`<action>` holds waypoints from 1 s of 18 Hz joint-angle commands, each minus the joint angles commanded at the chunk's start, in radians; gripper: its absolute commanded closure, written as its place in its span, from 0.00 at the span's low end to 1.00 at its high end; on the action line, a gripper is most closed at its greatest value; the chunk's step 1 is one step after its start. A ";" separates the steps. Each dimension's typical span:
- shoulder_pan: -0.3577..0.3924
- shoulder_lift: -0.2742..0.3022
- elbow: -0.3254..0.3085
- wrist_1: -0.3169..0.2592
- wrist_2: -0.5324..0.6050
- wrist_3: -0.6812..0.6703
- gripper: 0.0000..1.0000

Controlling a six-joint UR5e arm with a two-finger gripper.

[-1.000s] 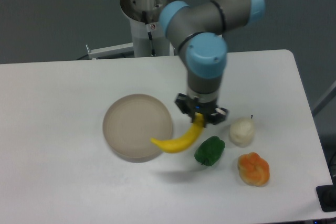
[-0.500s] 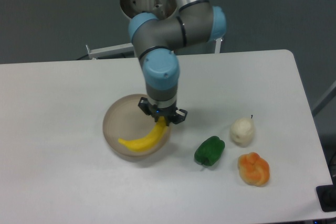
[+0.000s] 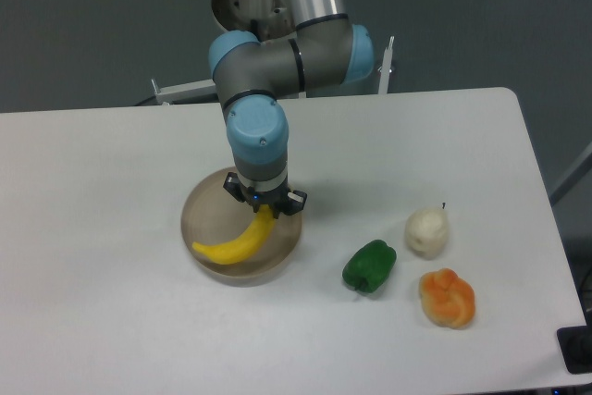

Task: Place bananas on a plate
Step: 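Open the gripper to release the banana onto the plate and rise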

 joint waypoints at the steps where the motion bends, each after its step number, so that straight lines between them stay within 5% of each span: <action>1: 0.000 0.002 -0.008 0.002 0.000 0.002 0.70; 15: 0.000 -0.035 -0.025 0.058 0.002 0.003 0.65; 18: 0.000 -0.032 -0.020 0.058 0.002 0.006 0.44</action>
